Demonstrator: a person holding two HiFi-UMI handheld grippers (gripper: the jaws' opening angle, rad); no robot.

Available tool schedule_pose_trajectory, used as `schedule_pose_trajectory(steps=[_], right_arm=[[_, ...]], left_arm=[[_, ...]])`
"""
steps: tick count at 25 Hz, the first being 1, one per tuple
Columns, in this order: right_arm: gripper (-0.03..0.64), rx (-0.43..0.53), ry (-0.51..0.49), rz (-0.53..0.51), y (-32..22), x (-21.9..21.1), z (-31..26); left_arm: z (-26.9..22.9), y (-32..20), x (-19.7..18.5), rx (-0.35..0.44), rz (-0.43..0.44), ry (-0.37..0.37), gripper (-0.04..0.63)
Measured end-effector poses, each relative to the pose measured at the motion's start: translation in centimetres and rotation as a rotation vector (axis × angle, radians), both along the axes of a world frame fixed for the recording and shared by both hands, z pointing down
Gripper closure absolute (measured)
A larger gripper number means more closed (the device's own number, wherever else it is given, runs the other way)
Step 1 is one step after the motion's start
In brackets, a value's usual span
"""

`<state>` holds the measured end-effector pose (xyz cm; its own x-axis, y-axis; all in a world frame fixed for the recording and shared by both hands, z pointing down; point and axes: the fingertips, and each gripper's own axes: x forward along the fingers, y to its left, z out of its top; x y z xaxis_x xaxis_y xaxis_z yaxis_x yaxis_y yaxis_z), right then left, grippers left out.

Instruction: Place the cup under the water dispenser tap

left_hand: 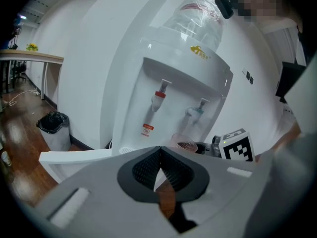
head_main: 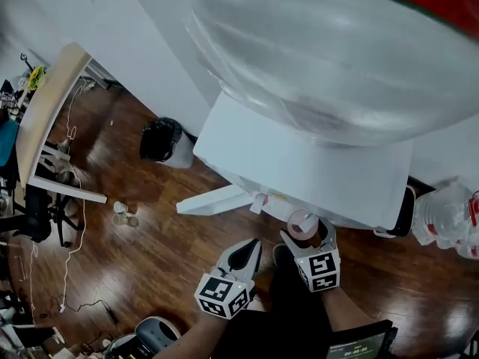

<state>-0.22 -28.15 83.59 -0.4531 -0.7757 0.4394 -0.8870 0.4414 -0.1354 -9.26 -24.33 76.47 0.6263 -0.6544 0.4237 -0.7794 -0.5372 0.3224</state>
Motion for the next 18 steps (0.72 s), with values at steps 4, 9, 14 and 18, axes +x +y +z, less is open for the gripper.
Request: schedule_pose_trajectory(steps=[4, 9, 14, 18], right_arm=[[0.23, 0.015, 0.011, 0.043, -1.1, -0.3, 0.4], [0.232, 0.021, 0.026, 0.076, -1.8, -0.3, 1.6], [0.232, 0.006, 0.001, 0.123, -1.7, 0.1, 2.6], [0.222, -0.071, -0.018, 0.157, -2.0, 0.3, 3.8]], left_arm=[[0.5, -0.1, -0.4, -0.002, 0.009, -0.01, 0.595], [1.2, -0.2, -0.6, -0.003, 0.018, -0.006, 0.595], [1.2, 0.0, -0.7, -0.001, 0.027, 0.005, 0.595], [0.7, 0.8, -0.3, -0.028, 0.054, 0.057, 0.595]])
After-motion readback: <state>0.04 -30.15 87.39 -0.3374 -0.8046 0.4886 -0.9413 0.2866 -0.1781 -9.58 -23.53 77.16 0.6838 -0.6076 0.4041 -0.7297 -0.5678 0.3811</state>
